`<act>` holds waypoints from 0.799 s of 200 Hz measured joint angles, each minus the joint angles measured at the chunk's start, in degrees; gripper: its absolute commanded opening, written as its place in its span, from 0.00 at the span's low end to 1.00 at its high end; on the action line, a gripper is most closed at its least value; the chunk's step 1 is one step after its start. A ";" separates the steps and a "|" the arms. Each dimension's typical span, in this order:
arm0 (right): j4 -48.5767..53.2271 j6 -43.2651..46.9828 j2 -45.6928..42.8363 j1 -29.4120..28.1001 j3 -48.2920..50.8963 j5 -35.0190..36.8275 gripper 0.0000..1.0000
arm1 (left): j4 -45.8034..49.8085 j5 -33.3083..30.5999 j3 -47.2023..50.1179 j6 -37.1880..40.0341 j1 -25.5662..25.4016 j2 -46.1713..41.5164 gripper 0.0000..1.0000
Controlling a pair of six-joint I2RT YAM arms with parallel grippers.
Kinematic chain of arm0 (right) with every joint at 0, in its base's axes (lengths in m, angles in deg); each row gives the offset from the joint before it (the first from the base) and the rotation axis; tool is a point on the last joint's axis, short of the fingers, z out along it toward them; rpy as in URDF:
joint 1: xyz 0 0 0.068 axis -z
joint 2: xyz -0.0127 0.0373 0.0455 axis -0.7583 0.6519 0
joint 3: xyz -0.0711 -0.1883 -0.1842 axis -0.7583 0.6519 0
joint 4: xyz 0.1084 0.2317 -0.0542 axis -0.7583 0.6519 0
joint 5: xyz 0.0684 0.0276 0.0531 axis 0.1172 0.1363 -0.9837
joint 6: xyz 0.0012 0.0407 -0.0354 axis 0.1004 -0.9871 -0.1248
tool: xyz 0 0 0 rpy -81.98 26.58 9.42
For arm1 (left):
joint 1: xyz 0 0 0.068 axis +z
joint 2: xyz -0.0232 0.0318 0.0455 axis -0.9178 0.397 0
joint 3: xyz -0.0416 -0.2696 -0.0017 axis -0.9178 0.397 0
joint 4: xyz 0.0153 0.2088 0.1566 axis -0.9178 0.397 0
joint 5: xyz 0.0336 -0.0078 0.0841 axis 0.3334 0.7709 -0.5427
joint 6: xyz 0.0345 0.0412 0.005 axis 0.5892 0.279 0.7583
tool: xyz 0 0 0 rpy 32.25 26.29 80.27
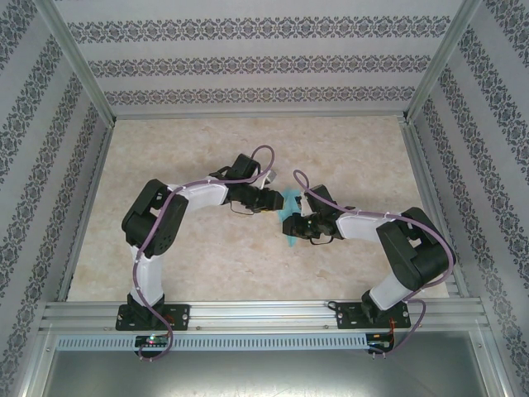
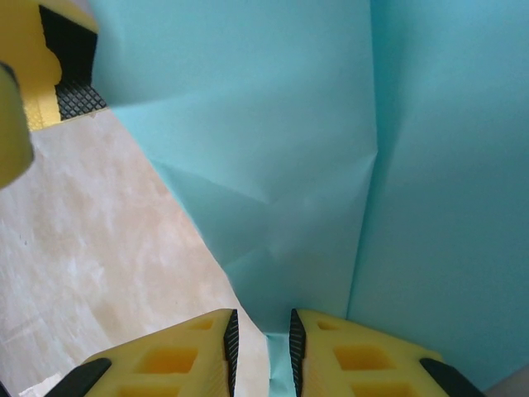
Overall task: Fold a paper plane with a square sheet of paper (pick it up from the middle)
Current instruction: Fourth fold the wing at the center of the table.
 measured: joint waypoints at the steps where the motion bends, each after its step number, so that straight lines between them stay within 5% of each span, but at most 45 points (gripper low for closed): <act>1: 0.02 0.00 0.00 0.00 0.00 0.04 0.26 | -0.15 0.07 0.00 -0.07 0.00 0.04 0.45; 111: 1.31 0.00 -0.61 0.00 0.00 0.76 0.26 | -2.25 1.90 -0.87 -1.68 -0.04 4.55 0.19; 160: 2.49 0.02 -1.53 0.00 0.26 1.33 0.27 | -2.01 1.88 -3.08 -1.46 -0.07 5.64 0.15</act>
